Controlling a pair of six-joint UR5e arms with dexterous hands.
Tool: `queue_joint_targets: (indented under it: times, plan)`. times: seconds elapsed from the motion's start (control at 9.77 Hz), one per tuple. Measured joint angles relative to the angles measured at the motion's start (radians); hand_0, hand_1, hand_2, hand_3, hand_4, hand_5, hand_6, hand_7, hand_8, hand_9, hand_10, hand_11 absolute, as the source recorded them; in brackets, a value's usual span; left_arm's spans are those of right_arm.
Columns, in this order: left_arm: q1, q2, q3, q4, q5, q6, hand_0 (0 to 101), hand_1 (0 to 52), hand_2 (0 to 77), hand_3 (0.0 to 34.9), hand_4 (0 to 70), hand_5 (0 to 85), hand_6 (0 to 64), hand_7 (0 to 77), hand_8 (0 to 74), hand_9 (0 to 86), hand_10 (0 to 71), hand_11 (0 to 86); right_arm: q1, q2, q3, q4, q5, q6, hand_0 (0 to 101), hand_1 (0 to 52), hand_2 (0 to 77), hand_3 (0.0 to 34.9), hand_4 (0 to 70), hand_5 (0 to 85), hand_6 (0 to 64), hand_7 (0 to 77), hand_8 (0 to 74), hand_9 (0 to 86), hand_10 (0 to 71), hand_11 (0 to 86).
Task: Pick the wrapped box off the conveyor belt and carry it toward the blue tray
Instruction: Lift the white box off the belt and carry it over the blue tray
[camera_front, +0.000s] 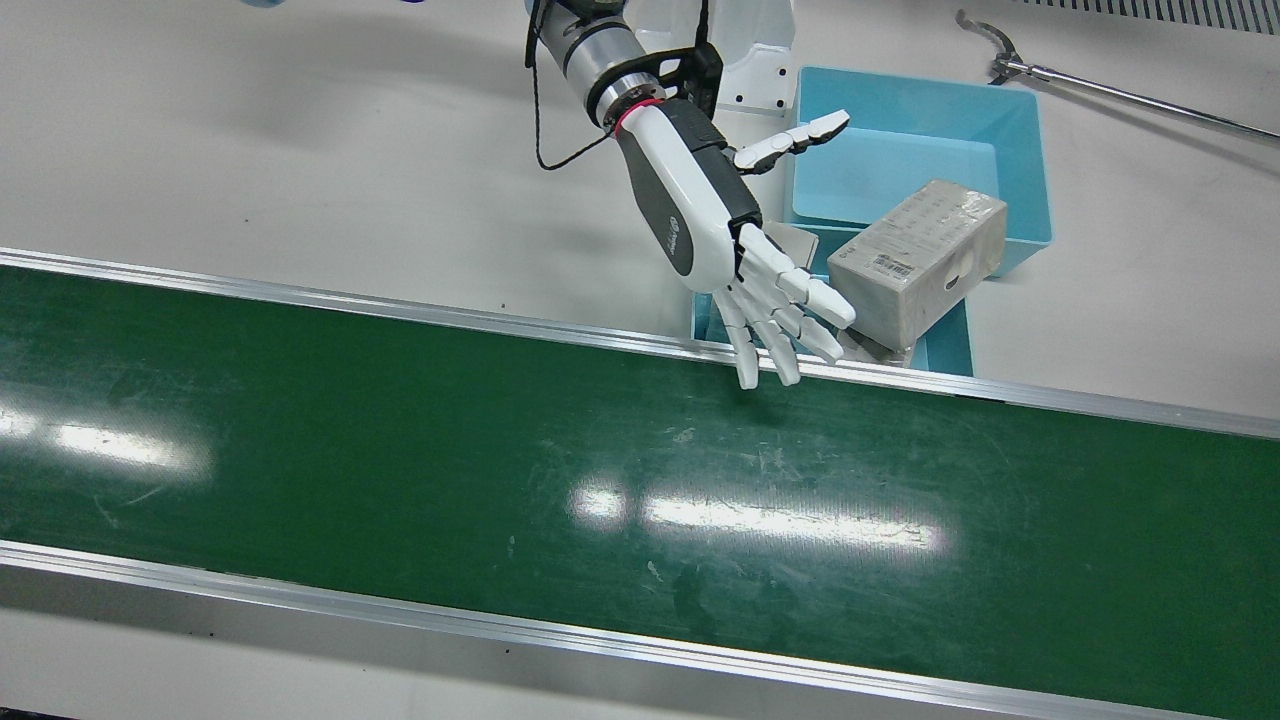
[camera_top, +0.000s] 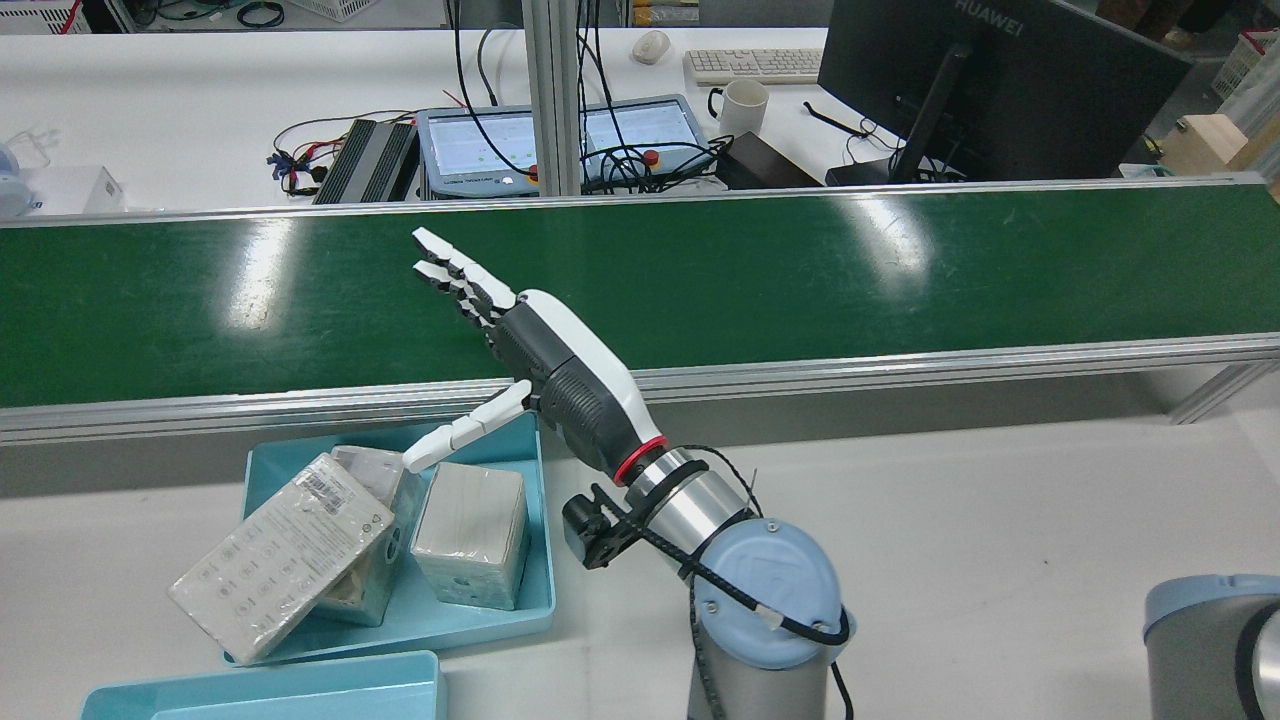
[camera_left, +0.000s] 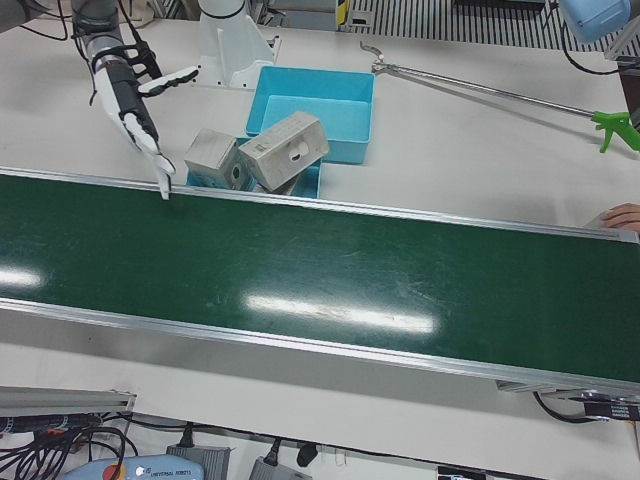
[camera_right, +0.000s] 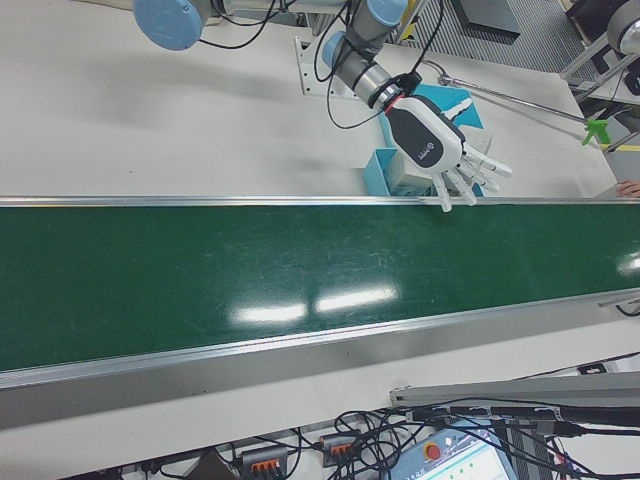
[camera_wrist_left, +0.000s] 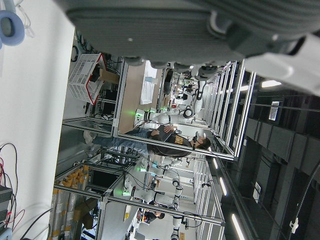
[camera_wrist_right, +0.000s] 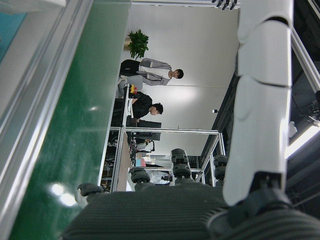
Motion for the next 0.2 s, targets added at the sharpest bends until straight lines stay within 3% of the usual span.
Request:
queue_joint_targets:
  times: [0.1,0.2]
  plan:
    - [0.0,0.0,0.0,0.0,0.0,0.0,0,0.0,0.5,0.0,0.0,1.1,0.5,0.5,0.5,0.0,0.0,0.5,0.033,-0.053,0.083,-0.027,-0.001,0.016,48,12.5,4.9,28.9,3.3,6.5,0.0,10.4,4.9,0.5,0.0,1.6]
    - [0.0,0.0,0.0,0.0,0.0,0.0,0,0.0,0.5,0.0,0.0,1.1,0.5,0.5,0.5,0.0,0.5,0.5,0.066,-0.107,0.15,-0.063,-0.001,0.065,50,19.1,10.9,29.6,9.8,13.1,3.3,18.0,4.9,1.1,0.0,1.1]
